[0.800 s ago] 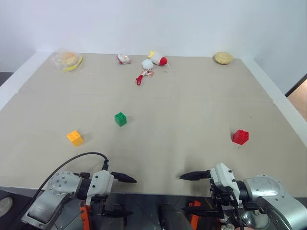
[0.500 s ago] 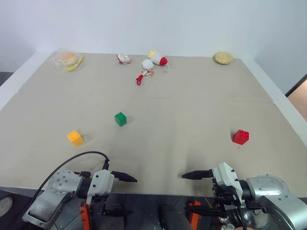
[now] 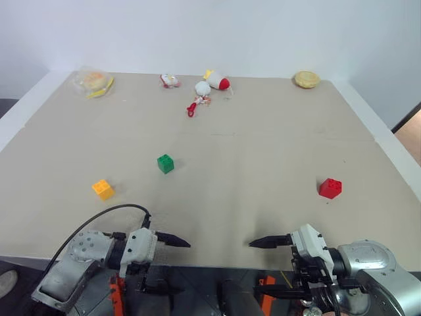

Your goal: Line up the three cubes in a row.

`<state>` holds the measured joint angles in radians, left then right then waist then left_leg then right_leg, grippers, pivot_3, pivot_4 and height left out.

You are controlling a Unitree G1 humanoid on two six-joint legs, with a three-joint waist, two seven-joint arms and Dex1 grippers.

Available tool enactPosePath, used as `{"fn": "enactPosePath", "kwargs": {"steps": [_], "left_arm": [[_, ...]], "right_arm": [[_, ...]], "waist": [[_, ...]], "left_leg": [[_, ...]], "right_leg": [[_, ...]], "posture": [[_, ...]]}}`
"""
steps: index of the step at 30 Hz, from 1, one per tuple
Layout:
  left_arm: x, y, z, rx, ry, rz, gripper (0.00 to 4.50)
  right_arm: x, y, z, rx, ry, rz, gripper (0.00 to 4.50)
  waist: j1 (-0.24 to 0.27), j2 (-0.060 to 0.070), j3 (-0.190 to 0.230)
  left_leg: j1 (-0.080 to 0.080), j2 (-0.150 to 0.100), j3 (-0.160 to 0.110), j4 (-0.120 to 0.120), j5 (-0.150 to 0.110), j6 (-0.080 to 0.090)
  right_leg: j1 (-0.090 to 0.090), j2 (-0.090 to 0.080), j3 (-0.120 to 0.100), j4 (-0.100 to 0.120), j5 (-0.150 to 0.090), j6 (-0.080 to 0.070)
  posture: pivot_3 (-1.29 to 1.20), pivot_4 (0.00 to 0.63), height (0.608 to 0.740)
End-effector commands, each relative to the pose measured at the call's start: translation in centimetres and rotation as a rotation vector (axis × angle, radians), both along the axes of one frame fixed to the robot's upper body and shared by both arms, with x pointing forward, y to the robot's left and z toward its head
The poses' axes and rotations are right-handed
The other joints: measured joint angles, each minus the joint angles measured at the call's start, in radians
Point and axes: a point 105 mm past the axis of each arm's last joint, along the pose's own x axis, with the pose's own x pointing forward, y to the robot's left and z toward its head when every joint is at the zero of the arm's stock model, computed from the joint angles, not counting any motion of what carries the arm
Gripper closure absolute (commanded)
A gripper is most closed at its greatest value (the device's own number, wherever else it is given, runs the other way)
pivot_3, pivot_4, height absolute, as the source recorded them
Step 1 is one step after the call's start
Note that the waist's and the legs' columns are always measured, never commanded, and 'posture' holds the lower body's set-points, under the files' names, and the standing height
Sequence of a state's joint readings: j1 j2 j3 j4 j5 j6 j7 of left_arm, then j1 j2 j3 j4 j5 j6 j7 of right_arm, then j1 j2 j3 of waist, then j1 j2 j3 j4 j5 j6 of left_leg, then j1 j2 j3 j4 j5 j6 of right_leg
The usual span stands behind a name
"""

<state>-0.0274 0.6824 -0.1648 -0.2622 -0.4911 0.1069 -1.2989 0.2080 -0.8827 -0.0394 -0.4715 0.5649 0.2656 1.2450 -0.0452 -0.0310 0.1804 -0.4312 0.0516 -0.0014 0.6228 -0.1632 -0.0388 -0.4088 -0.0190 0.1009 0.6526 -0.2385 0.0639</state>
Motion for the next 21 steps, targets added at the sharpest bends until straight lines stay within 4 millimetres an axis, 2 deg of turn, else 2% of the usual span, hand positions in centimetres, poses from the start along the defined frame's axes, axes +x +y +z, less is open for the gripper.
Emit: {"fn": "enactPosePath", "kwargs": {"steps": [1,3,5,9,11,16,21], "left_arm": [[3.4,-0.4,4.5,-0.126,-0.051,0.084,0.02],[5.2,-1.2,6.4,-0.191,-0.056,0.115,0.02],[6.2,-2.5,7.5,-0.230,-0.062,0.120,0.02],[7.0,-6.1,8.2,-0.285,-0.117,0.114,0.02],[6.9,-8.0,8.4,-0.315,-0.126,0.106,0.02],[7.1,-11.0,9.2,-0.377,-0.141,0.094,0.02],[7.6,-13.0,10.4,-0.434,-0.157,0.101,0.02]], "right_arm": [[2.2,-1.7,4.0,-0.013,-0.083,-0.058,0.00],[4.2,-3.1,6.1,-0.040,-0.120,-0.110,0.00],[5.9,-4.6,7.9,-0.071,-0.138,-0.157,0.00],[9.0,-8.4,9.6,-0.169,-0.159,-0.282,0.00],[10.3,-10.6,9.5,-0.222,-0.162,-0.346,0.00],[12.8,-14.9,8.5,-0.355,-0.181,-0.450,0.00],[13.6,-17.5,6.9,-0.454,-0.127,-0.477,0.00]], "waist": [[0.000,0.001,0.001],[0.000,0.001,0.002],[0.000,0.000,0.001],[-0.001,0.000,0.001],[0.000,0.000,0.001],[0.000,0.004,0.000],[-0.002,0.005,0.000]], "left_leg": [[0.000,0.000,0.000,0.001,0.000,0.000],[0.000,-0.001,0.000,0.004,0.000,0.000],[-0.001,-0.002,0.000,0.006,0.001,0.002],[0.000,-0.004,0.001,0.006,0.002,0.003],[-0.001,-0.004,0.000,0.006,0.000,0.005],[-0.005,-0.005,-0.004,0.002,-0.002,0.007],[-0.003,-0.005,-0.003,0.001,-0.002,0.007]], "right_leg": [[0.001,0.000,0.000,0.000,0.000,0.000],[0.001,0.000,0.000,0.000,0.000,0.000],[0.002,0.000,0.000,0.000,0.000,0.000],[0.004,-0.001,0.003,0.000,0.002,0.002],[0.003,0.000,0.004,0.000,0.003,0.004],[0.001,0.003,0.005,0.000,0.003,0.008],[0.001,0.003,0.006,0.000,0.002,0.010]], "posture": [[0.00,0.150,0.737],[0.00,0.150,0.737],[0.00,0.150,0.737],[0.00,0.150,0.737],[0.00,0.150,0.737],[0.00,0.150,0.737],[0.00,0.150,0.737]]}}
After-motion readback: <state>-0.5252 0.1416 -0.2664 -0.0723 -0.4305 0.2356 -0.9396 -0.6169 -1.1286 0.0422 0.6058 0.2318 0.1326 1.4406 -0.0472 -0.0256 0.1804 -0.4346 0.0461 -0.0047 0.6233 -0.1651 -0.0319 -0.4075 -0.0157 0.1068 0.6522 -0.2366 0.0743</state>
